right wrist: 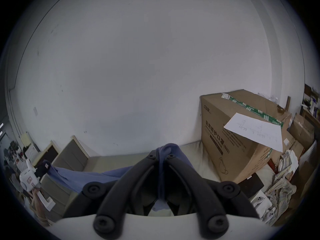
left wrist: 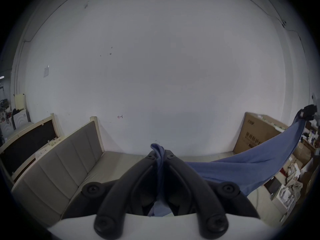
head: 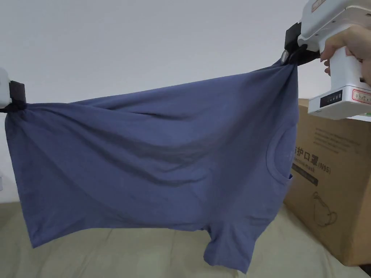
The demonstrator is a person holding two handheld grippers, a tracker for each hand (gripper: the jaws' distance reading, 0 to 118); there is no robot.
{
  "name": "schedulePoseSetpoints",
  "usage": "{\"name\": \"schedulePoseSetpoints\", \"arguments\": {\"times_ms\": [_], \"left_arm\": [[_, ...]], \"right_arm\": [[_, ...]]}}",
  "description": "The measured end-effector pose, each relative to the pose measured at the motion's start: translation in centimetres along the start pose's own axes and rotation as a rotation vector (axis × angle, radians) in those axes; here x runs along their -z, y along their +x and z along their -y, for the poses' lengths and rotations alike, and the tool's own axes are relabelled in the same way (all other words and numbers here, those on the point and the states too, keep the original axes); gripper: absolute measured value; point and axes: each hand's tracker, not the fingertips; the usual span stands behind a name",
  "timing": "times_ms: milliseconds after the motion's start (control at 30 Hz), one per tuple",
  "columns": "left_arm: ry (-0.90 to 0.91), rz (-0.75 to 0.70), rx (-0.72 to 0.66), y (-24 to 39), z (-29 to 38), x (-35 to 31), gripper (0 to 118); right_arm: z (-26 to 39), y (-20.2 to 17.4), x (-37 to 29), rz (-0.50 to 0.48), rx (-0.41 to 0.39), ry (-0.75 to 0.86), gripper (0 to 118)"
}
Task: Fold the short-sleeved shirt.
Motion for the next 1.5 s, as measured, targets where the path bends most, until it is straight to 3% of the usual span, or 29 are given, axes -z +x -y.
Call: {"name": "schedulePoseSetpoints", "arguments": {"times_ms": [167, 367, 500, 567, 600, 667, 733, 800, 1000, 1300, 1500], "left_arm": [[-0.128, -0.009, 0.056, 0.6, 6.9, 4.5, 4], [-0.404, -0.035, 0.096, 2.1, 21.6, 11.9, 4], [-0.559, -0.017, 0.054, 2.4, 30.8, 13.5, 4], [-0.624, 0.018, 0.011, 2.0, 34.2, 13.3, 4], [-0.627, 0.026, 0.016, 1.8, 35.6, 12.6, 4], [-0.642, 0.022, 0.066, 1.3, 37.5, 10.9, 4], [-0.637, 0.040, 0.056, 0.4, 38.6, 8.6, 4], [-0.626, 0.079, 0.020, -0.7, 39.2, 5.3, 4], [-0.611, 0.108, 0.061, -1.6, 40.6, -5.7, 4], [-0.684, 0.088, 0.103, -4.4, 45.5, -19.9, 4], [-0.659, 0.074, 0.024, -5.5, 46.8, -24.6, 5]], "right_arm": [[5.3, 0.7, 5.8, 0.053, -0.006, -0.107, 2], [18.1, 3.3, 16.7, 0.141, -0.017, -0.356, 2], [27.4, 6.0, 21.5, 0.167, 0.084, -0.499, 2], [32.4, 7.2, 22.1, 0.129, 0.157, -0.581, 2], [34.9, 7.6, 21.9, 0.103, 0.156, -0.613, 2], [38.5, 8.7, 21.7, 0.120, 0.061, -0.661, 2], [41.1, 9.5, 20.0, 0.126, 0.031, -0.671, 2], [43.4, 10.5, 16.3, 0.076, 0.087, -0.675, 2], [47.6, 11.7, 5.1, 0.049, -0.020, -0.680, 2], [58.7, 12.4, -12.7, 0.011, 0.038, -0.796, 2], [60.8, 12.2, -17.5, 0.006, 0.045, -0.783, 2]]}}
